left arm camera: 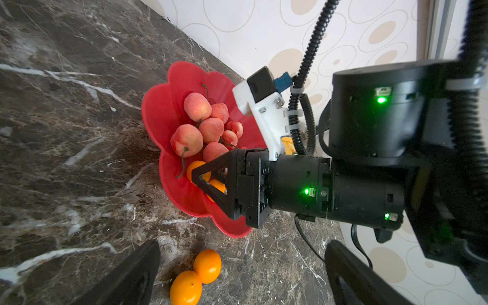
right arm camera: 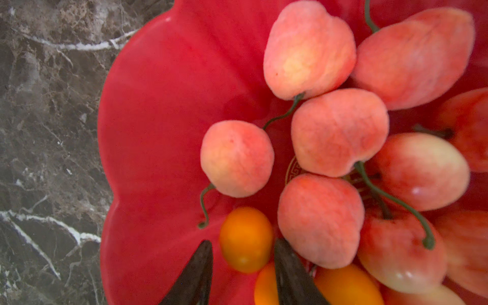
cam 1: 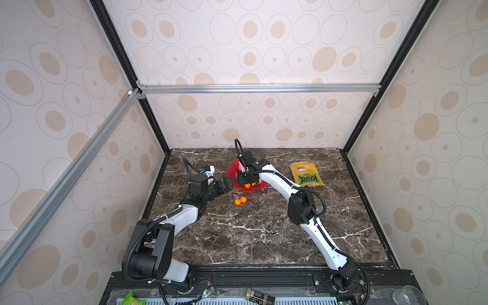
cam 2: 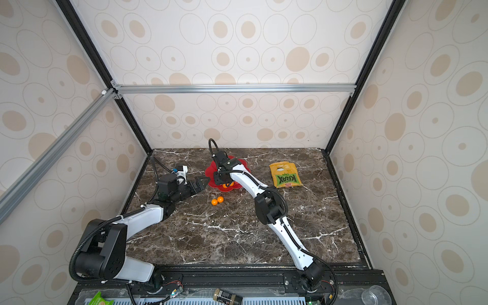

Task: Arrange fruit in a fruit bowl
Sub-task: Place the fruit in the fruit bowl.

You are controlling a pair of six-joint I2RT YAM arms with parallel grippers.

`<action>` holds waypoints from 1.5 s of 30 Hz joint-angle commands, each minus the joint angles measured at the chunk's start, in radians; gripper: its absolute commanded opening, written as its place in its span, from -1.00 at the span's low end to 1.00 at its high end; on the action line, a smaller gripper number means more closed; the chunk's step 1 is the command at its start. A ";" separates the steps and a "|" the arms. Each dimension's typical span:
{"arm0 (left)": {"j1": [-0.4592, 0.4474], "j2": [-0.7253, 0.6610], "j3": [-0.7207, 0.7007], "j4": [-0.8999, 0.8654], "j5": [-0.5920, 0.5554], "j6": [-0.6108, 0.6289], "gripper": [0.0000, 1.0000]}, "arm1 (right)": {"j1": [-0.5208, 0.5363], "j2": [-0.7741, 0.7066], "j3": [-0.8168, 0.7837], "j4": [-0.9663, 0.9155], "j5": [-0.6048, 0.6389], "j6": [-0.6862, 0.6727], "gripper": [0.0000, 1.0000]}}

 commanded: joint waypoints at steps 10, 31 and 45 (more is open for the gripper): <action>0.009 -0.012 0.005 0.000 0.000 0.018 0.96 | -0.004 0.000 0.023 -0.030 0.000 -0.010 -0.12; 0.009 -0.132 -0.006 -0.094 -0.042 0.042 0.96 | 0.006 -0.263 -0.199 0.047 0.019 -0.013 -0.07; -0.004 -0.275 -0.067 -0.173 -0.050 0.063 0.96 | 0.056 -0.571 -0.688 0.241 0.071 0.024 -0.06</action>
